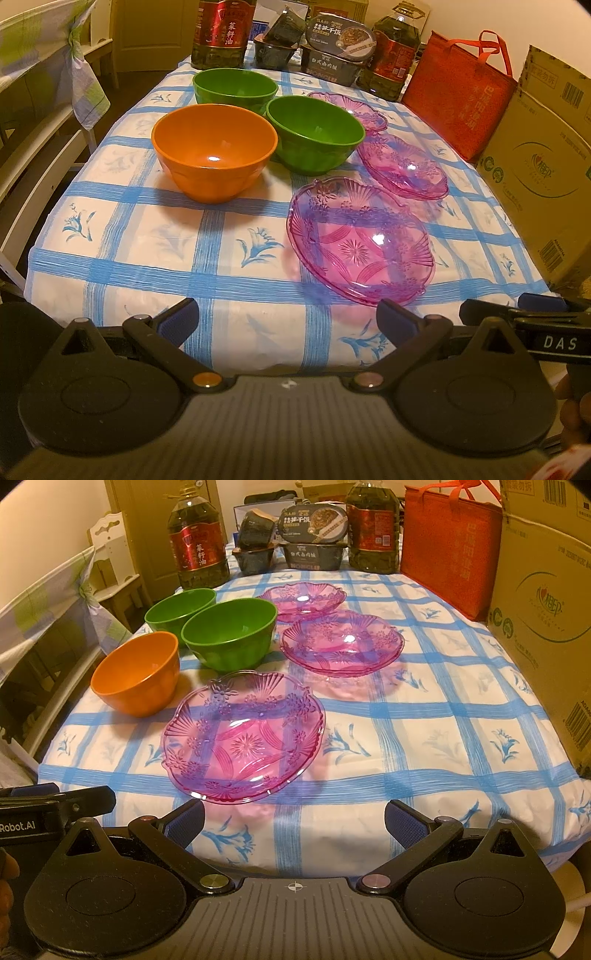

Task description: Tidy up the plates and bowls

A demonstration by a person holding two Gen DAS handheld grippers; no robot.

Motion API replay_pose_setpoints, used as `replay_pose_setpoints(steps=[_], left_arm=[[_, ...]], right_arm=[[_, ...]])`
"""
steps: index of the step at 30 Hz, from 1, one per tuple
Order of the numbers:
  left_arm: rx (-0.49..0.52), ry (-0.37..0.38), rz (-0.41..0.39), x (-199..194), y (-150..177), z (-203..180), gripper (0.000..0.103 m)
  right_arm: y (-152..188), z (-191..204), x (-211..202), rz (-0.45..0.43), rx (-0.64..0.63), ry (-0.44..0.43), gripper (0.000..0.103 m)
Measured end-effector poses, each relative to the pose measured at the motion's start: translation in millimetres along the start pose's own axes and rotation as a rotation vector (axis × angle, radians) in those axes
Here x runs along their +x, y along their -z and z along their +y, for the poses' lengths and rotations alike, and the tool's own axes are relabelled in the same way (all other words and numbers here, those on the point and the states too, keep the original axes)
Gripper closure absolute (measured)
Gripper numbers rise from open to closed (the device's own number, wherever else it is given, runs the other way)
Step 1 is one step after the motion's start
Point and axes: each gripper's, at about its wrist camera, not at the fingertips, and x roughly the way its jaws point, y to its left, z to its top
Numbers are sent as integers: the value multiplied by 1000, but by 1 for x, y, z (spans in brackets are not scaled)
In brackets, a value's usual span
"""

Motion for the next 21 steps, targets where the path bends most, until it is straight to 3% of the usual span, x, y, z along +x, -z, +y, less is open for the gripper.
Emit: replay_pose_setpoints(steps=[21], left_arm=[[-2, 2, 0, 0, 0, 0, 2]], right_arm=[[-1, 1, 0, -5, 1, 0, 0]])
